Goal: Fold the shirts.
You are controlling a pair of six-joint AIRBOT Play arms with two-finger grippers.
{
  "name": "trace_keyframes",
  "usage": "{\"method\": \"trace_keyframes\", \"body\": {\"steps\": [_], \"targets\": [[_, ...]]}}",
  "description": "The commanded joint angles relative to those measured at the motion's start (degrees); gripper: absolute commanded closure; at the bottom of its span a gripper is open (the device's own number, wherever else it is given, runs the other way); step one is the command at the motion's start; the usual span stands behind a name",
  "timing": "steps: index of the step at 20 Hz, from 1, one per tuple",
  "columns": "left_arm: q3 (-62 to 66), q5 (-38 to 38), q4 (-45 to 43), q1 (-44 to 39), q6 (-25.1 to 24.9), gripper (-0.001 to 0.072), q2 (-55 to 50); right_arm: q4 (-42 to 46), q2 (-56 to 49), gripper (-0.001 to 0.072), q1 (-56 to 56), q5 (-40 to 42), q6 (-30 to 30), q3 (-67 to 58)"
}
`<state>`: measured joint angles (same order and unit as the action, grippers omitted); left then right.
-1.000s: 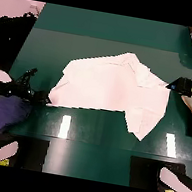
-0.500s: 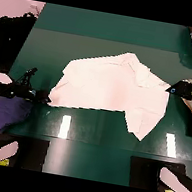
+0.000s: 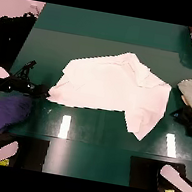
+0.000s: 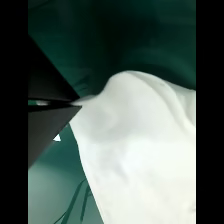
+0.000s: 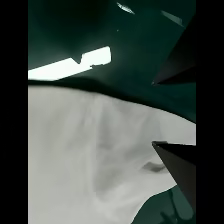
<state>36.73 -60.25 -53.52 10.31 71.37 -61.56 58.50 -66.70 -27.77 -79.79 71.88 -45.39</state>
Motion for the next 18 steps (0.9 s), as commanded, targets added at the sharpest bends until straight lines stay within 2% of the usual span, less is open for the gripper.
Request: {"method": "trace_keyframes", "body": {"steps": [1, 3, 4, 10, 11, 12, 13, 18], "targets": [[0.6, 0.0, -0.1, 0.0, 0.0, 0.0683, 0.0, -5.1, -4.8, 0.0301, -4.8, 4.2, -2.7, 6.5], [0.6, 0.0, -0.1, 0.0, 0.0, 0.0683, 0.0, -7.1, -8.0, 0.0317, -3.3, 6.5, -3.5, 6.4], [0.6, 0.0, -0.1, 0.0, 0.2, 0.0683, 0.0, -8.1, -9.3, 0.0377, -1.8, 7.0, -4.1, 5.7], [0.6, -0.5, -0.1, 0.0, 0.2, 0.0682, 0.0, -7.9, -10.5, 0.0407, 5.9, 12.2, -4.0, 2.2], [0.6, -0.5, -0.1, 0.0, 0.2, 0.0682, 0.0, -7.9, -10.5, 0.0449, 6.5, 12.2, -4.0, 2.2], [0.6, -0.8, -0.1, 0.0, 0.3, 0.0683, 0.0, -7.7, -10.5, 0.0626, 6.9, 12.1, -4.0, 2.2], [0.7, -1.2, -0.1, 0.0, 0.2, 0.0683, 0.0, -7.8, -10.4, 0.0695, 7.4, 11.8, -4.0, 2.2], [8.2, -5.3, -0.5, 0.0, 2.5, 0.0684, 4.9, -8.0, -1.7, 0.0696, 7.6, 9.9, -4.0, -2.2]]}}
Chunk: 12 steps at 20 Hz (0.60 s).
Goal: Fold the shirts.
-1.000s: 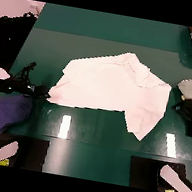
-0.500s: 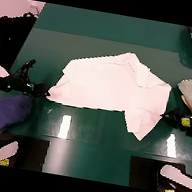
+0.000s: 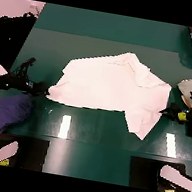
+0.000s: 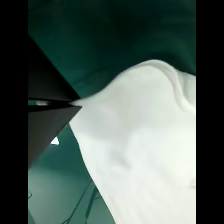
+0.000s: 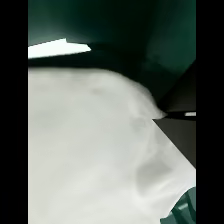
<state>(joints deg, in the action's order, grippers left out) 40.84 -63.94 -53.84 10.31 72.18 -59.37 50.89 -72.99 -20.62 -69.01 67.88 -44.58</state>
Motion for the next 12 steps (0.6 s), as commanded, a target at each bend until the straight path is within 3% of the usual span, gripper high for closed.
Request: {"method": "trace_keyframes", "body": {"steps": [1, 6, 12], "targets": [[7.6, -2.2, -0.2, 0.0, 2.3, 0.0683, 4.7, -0.4, 7.3, 0.0696, 0.4, -1.3, 0.0, -6.4], [34.7, -4.7, -0.2, 0.2, 3.0, 0.0682, 12.7, -1.7, 17.3, 0.0696, 3.1, 0.9, 0.2, -32.3], [73.7, -5.6, -0.2, 0.2, 7.6, 0.0683, 13.5, 0.4, 22.7, 0.0696, 2.2, 3.5, 0.3, -62.3]]}}
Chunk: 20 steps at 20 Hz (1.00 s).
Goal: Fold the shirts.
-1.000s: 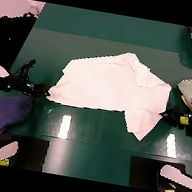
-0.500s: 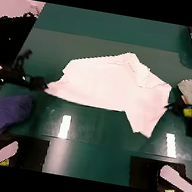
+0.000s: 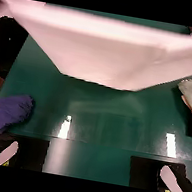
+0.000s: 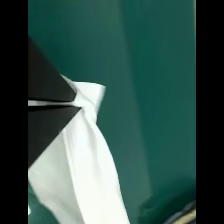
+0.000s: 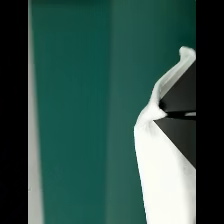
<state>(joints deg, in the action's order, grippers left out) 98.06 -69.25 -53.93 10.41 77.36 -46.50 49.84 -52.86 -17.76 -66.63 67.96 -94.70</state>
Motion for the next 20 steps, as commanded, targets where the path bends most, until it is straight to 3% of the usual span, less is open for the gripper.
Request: {"method": "trace_keyframes", "body": {"steps": [1, 4, 8, 14, 20], "targets": [[21.6, -0.2, -0.1, 0.0, 2.5, 0.0683, 0.6, 1.9, 3.6, 0.0696, -1.8, 1.2, 0.3, -15.3], [31.6, 0.2, 0.0, 0.0, 5.8, 0.0683, 0.6, 7.6, 5.6, 0.0697, -5.5, -0.1, 5.2, -21.9], [33.0, -2.1, -0.3, 0.0, 8.2, 0.0683, 0.4, 10.3, 3.3, 0.0697, -5.9, -4.7, 7.1, -27.7], [1.4, -6.1, -2.9, 0.0, 9.7, 0.0683, -2.4, 10.4, -10.0, 0.0698, 2.5, -16.9, 8.2, -16.5], [-21.4, -3.7, -2.6, -0.1, 7.5, 0.0683, -21.7, 10.4, -30.9, 0.0698, 10.0, -18.6, 10.3, -5.0]]}}
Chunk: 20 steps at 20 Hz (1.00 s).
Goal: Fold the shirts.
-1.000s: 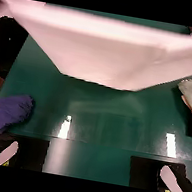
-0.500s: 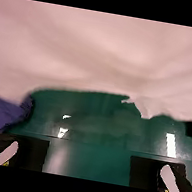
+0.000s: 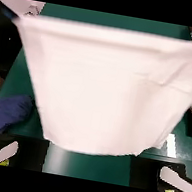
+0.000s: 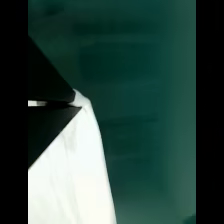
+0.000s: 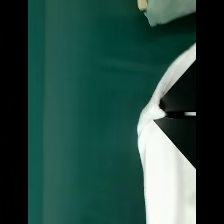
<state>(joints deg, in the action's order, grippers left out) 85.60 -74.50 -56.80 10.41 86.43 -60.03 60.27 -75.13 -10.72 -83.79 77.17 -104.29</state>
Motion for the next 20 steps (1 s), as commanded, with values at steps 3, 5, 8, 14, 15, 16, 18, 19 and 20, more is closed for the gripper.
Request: {"method": "trace_keyframes", "body": {"steps": [3, 5, 8, 14, 15, 16, 18, 19, 20], "targets": [[-9.2, 10.5, 3.6, -0.1, -3.4, 0.0683, -20.0, -0.2, -18.1, 0.0698, 4.6, 3.2, 1.5, 5.0], [-9.2, 18.1, 10.7, -0.1, -7.9, 0.0682, -25.1, -0.3, -22.3, 0.0698, 5.7, 9.2, 1.4, 4.8], [-9.2, 28.9, 19.1, -0.9, -14.4, 0.0683, -29.4, -0.2, -27.9, 0.0698, 6.2, 15.1, 1.4, 0.0], [-7.1, 28.7, 18.0, -1.7, -19.2, 0.0683, -30.0, 0.1, -31.0, 0.0698, 6.3, 15.5, 1.2, -7.9], [-6.3, 26.3, 17.3, -1.7, -19.4, 0.0683, -29.9, 2.0, -29.9, 0.0699, 6.3, 14.6, 1.2, -6.8], [-6.2, 24.5, 16.3, -1.7, -19.4, 0.0684, -29.5, 4.4, -28.6, 0.0699, 6.3, 14.1, 1.2, -4.8], [-6.3, 20.9, 11.4, -2.2, -19.2, 0.0684, -28.8, 8.3, -25.2, 0.0699, 6.6, 14.1, 1.2, 1.6], [-6.4, 18.6, 7.6, -2.9, -18.7, 0.0684, -28.7, 9.0, -23.4, 0.0699, 6.6, 14.7, 0.7, 5.5], [-7.1, 16.9, 4.1, -3.9, -18.1, 0.0684, -28.7, 9.0, -22.0, 0.0699, 6.6, 15.2, 0.2, 9.0]]}}
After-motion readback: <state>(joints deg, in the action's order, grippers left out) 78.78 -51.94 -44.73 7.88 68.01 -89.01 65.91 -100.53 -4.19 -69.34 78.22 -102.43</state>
